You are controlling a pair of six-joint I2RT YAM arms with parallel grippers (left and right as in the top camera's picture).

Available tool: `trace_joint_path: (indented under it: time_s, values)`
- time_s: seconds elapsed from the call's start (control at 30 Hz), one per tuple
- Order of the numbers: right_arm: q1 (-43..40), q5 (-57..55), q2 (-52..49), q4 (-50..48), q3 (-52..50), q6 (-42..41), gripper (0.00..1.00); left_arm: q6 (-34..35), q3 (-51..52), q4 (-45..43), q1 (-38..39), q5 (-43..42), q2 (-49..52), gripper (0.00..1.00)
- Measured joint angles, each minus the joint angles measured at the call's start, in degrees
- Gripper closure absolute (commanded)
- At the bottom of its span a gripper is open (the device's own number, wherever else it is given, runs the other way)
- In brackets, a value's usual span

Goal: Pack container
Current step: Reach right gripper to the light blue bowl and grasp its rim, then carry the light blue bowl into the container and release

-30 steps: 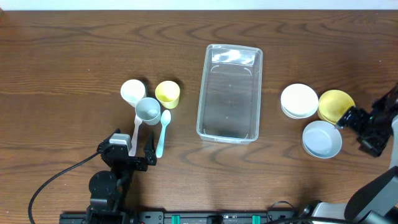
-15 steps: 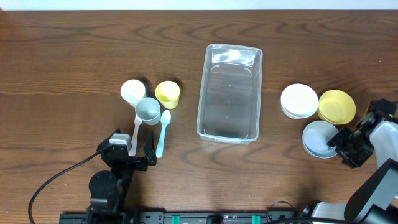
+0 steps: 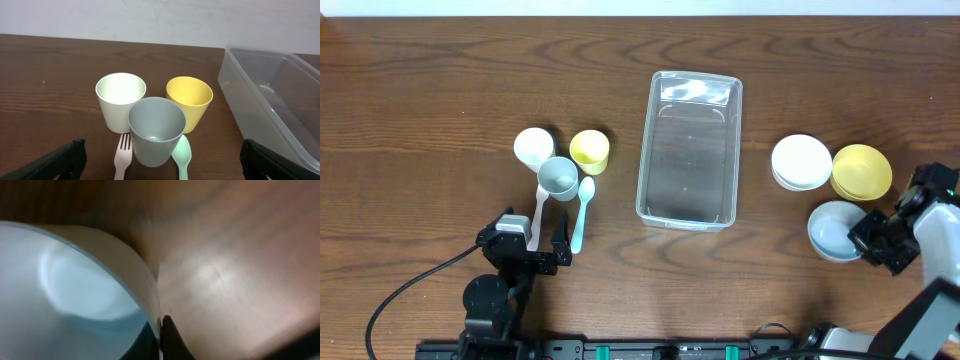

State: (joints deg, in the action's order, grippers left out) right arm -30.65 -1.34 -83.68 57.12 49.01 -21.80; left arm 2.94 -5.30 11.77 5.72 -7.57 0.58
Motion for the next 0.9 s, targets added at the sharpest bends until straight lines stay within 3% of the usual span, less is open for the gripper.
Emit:
trace_joint_path:
  time_s: [0.23, 0.47, 0.67, 0.9]
  values:
    - [2.2, 0.3, 15.3, 10.5, 2.5, -0.1, 0.99, 0.0, 0.0, 0.0, 0.0, 0.0, 0.0, 0.02]
    - [13.6, 8.3, 25.2, 12.2, 15.6, -0.1, 0.98, 0.0, 0.0, 0.0, 0.0, 0.0, 0.0, 0.02]
    - [26.6, 10.9, 18.8, 8.0, 23.3, -0.3, 0.99, 0.0, 0.0, 0.0, 0.0, 0.0, 0.0, 0.02]
    - [36.5, 12.3, -5.7, 3.4, 36.1, -0.6, 0.99, 0.0, 0.0, 0.0, 0.0, 0.0, 0.0, 0.02]
